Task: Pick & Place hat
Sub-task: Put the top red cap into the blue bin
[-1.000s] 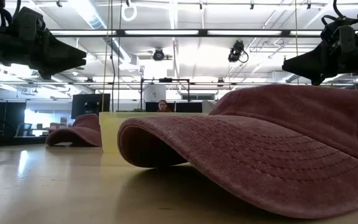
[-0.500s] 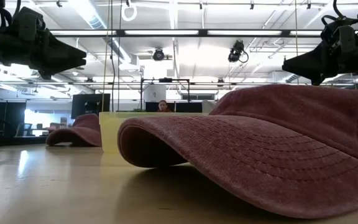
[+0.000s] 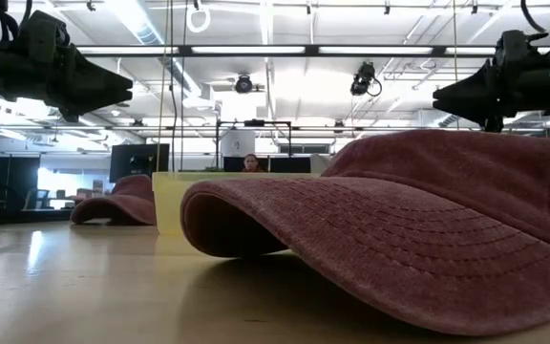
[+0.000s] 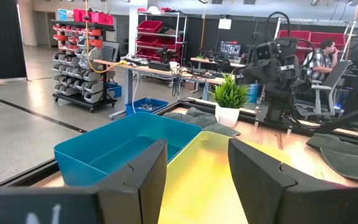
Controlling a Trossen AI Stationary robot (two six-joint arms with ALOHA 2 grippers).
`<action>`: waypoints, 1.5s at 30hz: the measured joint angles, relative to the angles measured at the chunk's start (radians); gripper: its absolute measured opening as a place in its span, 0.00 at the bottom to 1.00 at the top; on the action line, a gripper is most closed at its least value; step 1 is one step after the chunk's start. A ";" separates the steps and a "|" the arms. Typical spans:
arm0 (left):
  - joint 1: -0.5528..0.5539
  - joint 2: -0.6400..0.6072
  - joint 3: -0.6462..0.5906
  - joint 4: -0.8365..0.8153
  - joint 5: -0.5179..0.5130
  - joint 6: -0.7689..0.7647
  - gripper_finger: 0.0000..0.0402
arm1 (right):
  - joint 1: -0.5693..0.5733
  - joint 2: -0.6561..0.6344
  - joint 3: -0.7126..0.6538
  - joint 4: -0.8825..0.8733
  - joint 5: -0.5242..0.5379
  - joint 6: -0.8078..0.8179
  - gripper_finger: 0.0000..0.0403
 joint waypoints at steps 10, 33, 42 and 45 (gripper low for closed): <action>0.002 0.000 0.000 0.228 -0.005 0.021 0.44 | 0.000 0.000 0.000 -0.009 0.080 -0.078 0.27; 0.003 0.006 0.000 0.323 0.134 -0.048 0.44 | 0.001 0.034 0.138 0.144 -0.117 -0.147 0.27; 0.012 0.038 0.102 0.366 0.203 -0.074 0.44 | 0.020 0.286 0.263 0.072 -0.168 -0.177 0.27; 0.012 0.111 0.238 0.255 0.221 0.011 0.44 | 0.053 0.383 0.301 0.062 -0.180 -0.178 0.27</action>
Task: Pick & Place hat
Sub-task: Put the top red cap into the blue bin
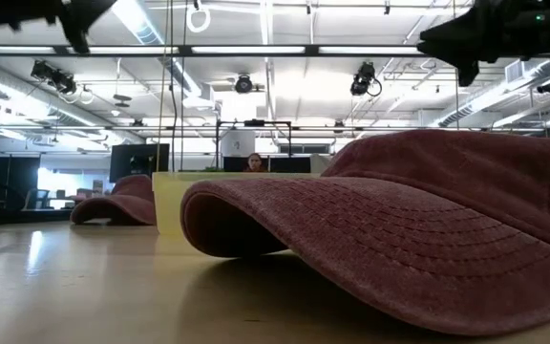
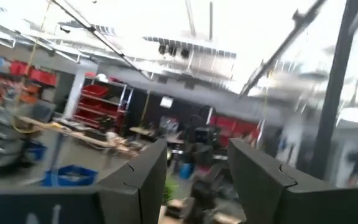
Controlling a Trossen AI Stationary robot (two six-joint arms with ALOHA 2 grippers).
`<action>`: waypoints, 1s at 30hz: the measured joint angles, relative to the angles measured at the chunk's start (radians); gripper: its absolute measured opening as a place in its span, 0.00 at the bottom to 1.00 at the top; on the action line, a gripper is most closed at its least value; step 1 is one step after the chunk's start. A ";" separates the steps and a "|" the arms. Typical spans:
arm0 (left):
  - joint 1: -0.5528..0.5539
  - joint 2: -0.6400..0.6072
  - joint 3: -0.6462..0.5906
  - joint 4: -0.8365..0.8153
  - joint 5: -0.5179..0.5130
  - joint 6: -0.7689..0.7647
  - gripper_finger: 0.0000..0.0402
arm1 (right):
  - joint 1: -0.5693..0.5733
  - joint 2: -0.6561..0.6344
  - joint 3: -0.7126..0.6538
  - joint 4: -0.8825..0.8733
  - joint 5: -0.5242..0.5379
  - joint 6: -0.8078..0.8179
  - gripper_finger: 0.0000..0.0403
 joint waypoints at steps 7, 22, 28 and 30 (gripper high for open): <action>0.000 0.315 0.451 -0.629 -0.216 0.086 0.44 | 0.077 0.167 0.165 -0.114 -0.005 -0.042 0.27; 0.304 0.882 0.710 -1.345 -0.366 -0.367 0.44 | 0.120 0.410 0.240 -0.150 0.101 -0.041 0.27; 0.544 1.054 0.710 -1.258 -0.165 -0.305 0.44 | 0.120 0.469 0.240 -0.145 0.101 -0.040 0.27; 0.609 1.105 0.711 -1.210 -0.105 -0.346 0.44 | 0.120 0.479 0.240 -0.145 0.101 -0.040 0.27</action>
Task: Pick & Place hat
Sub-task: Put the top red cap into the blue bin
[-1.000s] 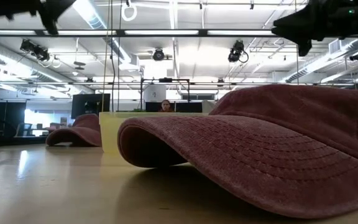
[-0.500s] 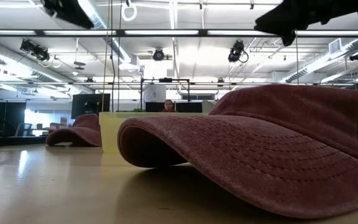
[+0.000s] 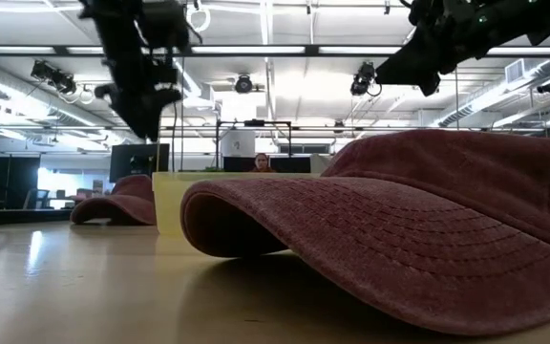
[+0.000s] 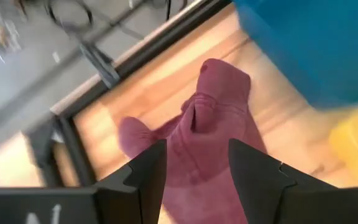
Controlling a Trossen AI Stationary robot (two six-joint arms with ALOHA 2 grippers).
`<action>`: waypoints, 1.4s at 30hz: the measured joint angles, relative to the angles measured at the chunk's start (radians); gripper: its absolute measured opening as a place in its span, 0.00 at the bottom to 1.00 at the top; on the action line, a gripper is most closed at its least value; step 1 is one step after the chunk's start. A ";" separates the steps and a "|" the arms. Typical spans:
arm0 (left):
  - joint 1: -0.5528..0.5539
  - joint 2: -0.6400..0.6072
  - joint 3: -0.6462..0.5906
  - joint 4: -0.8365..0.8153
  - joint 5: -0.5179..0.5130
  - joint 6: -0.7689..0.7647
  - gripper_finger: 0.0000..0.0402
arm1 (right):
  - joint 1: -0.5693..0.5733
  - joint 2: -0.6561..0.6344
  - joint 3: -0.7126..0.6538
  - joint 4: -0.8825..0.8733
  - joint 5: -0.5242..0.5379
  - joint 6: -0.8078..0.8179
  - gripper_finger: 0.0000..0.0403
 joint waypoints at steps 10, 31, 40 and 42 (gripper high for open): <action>0.133 0.246 0.000 0.043 0.126 -0.221 0.44 | 0.000 0.010 0.000 -0.015 0.000 0.000 0.27; 0.123 0.339 0.011 0.063 0.063 0.012 0.02 | 0.000 0.010 0.000 -0.042 0.000 0.000 0.27; 0.007 0.135 0.210 -0.123 -0.145 0.093 0.01 | 0.000 0.010 0.000 -0.042 0.003 0.001 0.27; -0.040 0.105 0.247 -0.047 -0.219 0.216 0.01 | 0.000 0.010 0.000 -0.042 0.004 0.002 0.27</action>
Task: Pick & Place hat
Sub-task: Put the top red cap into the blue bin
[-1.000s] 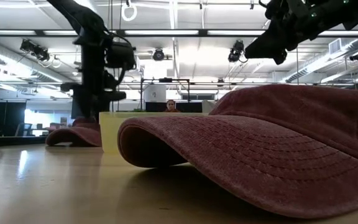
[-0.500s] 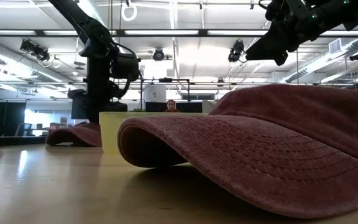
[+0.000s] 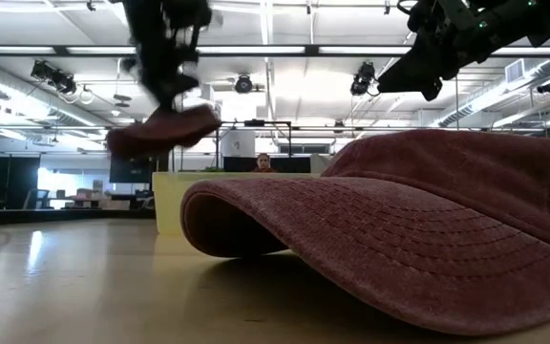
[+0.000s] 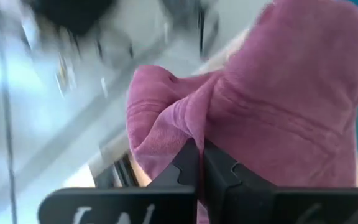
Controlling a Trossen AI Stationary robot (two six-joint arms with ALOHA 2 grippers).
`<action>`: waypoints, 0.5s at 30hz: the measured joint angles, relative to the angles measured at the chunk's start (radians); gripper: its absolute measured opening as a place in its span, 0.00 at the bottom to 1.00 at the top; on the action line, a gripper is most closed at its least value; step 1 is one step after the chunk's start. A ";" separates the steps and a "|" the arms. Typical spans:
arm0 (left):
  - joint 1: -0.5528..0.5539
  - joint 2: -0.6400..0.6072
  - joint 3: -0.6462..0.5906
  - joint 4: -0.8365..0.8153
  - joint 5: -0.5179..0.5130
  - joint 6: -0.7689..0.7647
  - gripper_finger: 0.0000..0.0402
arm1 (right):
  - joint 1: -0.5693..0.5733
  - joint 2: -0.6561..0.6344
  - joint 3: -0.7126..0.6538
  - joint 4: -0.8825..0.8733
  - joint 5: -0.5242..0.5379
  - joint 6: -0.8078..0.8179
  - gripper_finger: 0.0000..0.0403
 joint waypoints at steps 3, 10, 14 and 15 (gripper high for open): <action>-0.063 -0.017 0.008 0.244 -0.045 0.313 0.01 | 0.000 0.000 0.000 0.001 0.011 -0.001 0.27; -0.105 0.077 -0.056 0.791 0.163 0.636 0.01 | 0.001 0.000 0.000 -0.003 0.023 0.006 0.27; -0.089 0.179 -0.086 0.879 0.187 0.623 0.01 | 0.005 0.000 0.000 -0.016 0.023 0.018 0.27; -0.080 0.210 -0.086 0.903 0.192 0.621 0.01 | 0.005 0.000 0.000 -0.019 0.023 0.017 0.27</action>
